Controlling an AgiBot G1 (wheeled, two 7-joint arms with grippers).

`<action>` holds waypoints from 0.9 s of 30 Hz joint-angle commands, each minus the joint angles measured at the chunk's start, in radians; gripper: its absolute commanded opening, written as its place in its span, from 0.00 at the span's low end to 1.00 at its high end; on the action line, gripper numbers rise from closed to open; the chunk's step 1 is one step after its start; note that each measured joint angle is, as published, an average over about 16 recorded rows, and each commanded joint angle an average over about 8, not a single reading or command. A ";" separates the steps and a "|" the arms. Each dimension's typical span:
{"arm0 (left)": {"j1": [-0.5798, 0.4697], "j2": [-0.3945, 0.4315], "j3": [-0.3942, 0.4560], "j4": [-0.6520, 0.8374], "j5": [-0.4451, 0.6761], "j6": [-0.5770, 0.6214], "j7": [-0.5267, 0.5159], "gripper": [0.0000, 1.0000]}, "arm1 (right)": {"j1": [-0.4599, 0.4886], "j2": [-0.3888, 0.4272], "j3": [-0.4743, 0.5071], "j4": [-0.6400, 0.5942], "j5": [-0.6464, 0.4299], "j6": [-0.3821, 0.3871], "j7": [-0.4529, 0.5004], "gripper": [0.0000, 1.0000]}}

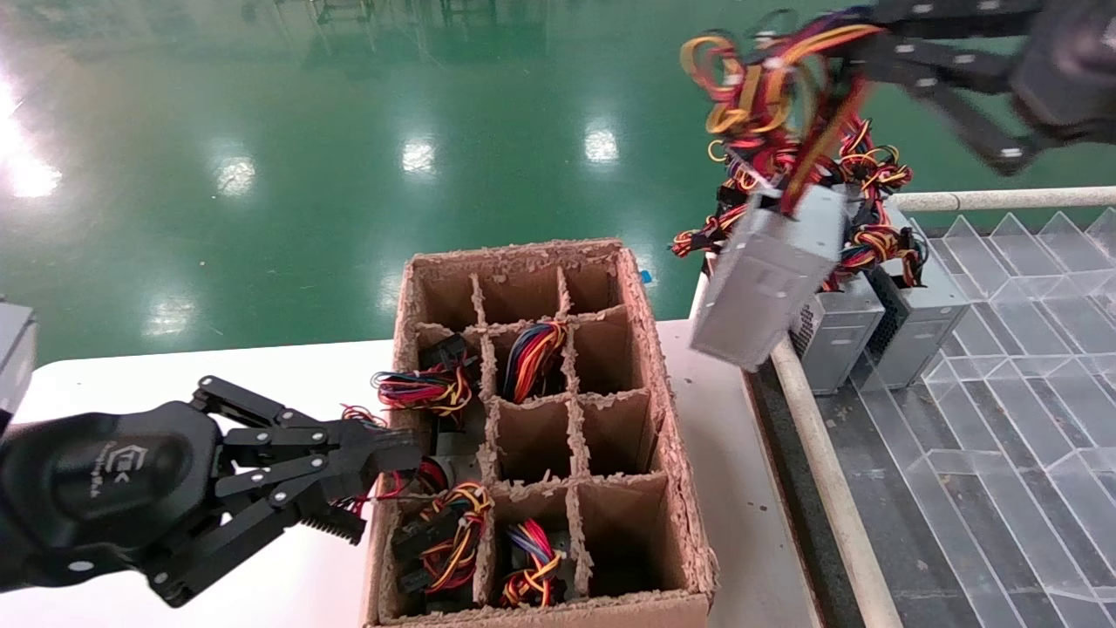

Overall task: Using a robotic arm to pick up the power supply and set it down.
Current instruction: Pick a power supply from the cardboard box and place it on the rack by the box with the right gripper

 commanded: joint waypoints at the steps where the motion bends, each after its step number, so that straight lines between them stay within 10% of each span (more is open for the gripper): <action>1: 0.000 0.000 0.000 0.000 0.000 0.000 0.000 0.00 | 0.002 0.026 0.003 -0.001 -0.012 -0.002 0.012 0.00; 27: 0.000 0.000 0.000 0.000 0.000 0.000 0.000 0.00 | -0.171 0.087 -0.007 -0.165 -0.159 0.149 -0.058 0.00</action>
